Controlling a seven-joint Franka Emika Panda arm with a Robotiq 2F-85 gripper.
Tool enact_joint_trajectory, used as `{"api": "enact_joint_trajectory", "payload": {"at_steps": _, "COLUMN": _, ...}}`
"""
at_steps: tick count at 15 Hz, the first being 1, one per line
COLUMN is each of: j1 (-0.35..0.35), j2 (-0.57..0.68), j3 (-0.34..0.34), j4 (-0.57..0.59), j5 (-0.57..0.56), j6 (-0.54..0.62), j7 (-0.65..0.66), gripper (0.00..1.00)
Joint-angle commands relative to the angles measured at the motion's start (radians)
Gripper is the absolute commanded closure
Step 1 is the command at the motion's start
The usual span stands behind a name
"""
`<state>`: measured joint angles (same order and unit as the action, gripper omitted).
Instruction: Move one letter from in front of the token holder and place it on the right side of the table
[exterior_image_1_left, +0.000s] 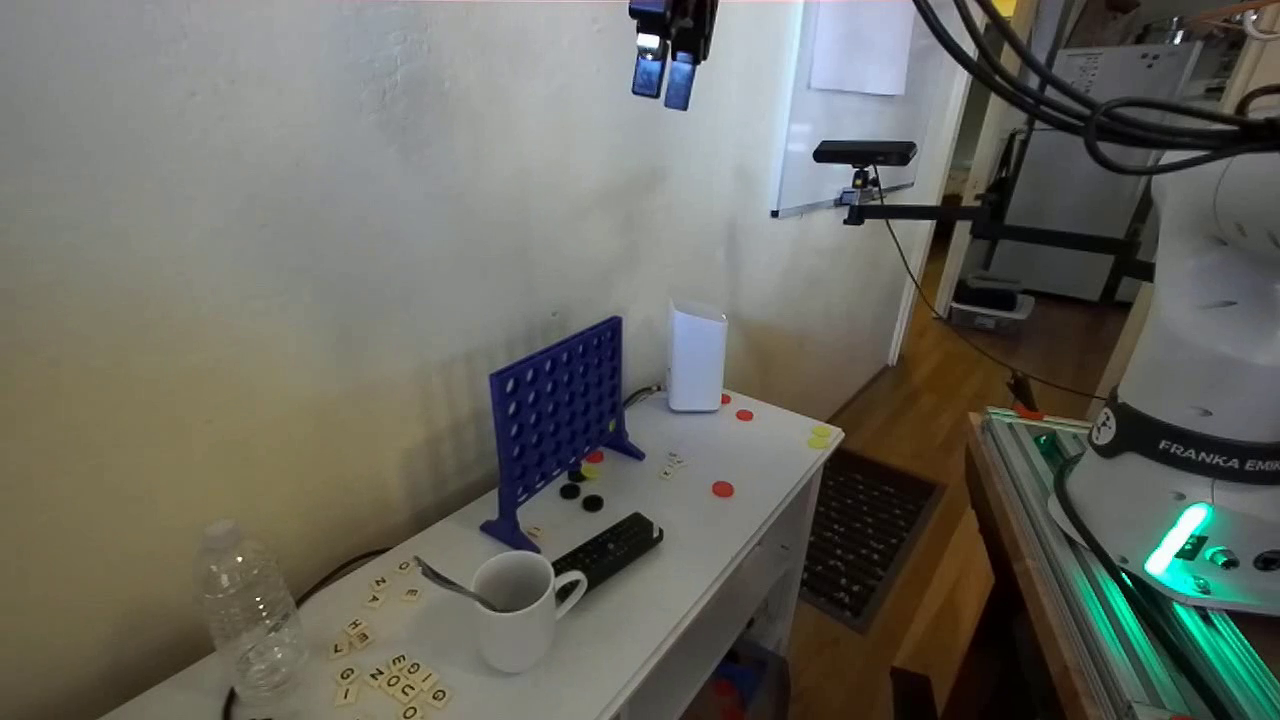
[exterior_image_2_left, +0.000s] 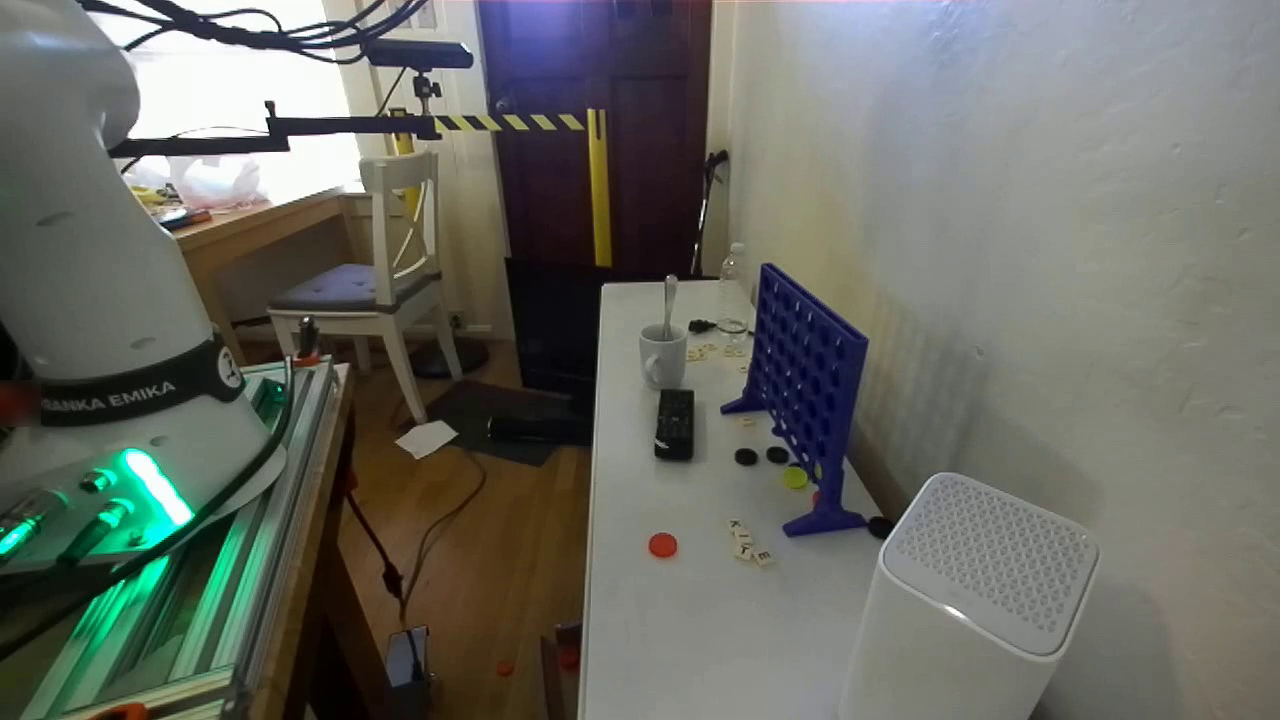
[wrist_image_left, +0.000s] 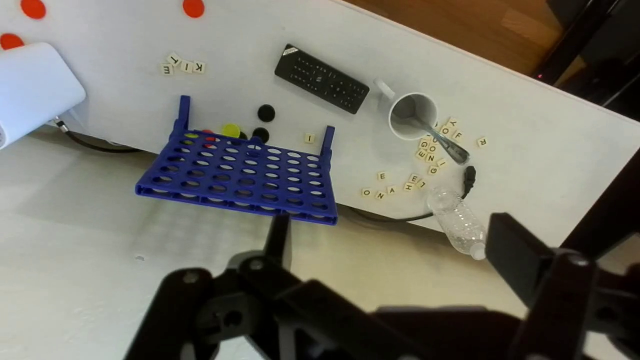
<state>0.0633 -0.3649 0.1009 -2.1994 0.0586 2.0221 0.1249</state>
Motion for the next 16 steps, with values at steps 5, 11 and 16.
{"api": "enact_joint_trajectory", "payload": {"at_steps": 5, "j1": -0.007, "j2": -0.010, "j3": -0.007, "j4": -0.322, "j5": 0.048, "j6": 0.476, "j7": 0.085, "gripper": 0.00}}
{"api": "enact_joint_trajectory", "payload": {"at_steps": 11, "j1": 0.043, "j2": 0.055, "j3": -0.021, "j4": -0.570, "j5": 0.143, "j6": 0.714, "j7": 0.085, "gripper": 0.00}}
{"api": "enact_joint_trajectory", "payload": {"at_steps": 16, "j1": 0.044, "j2": 0.083, "j3": -0.028, "j4": -0.569, "j5": 0.165, "j6": 0.679, "j7": 0.063, "gripper": 0.00}}
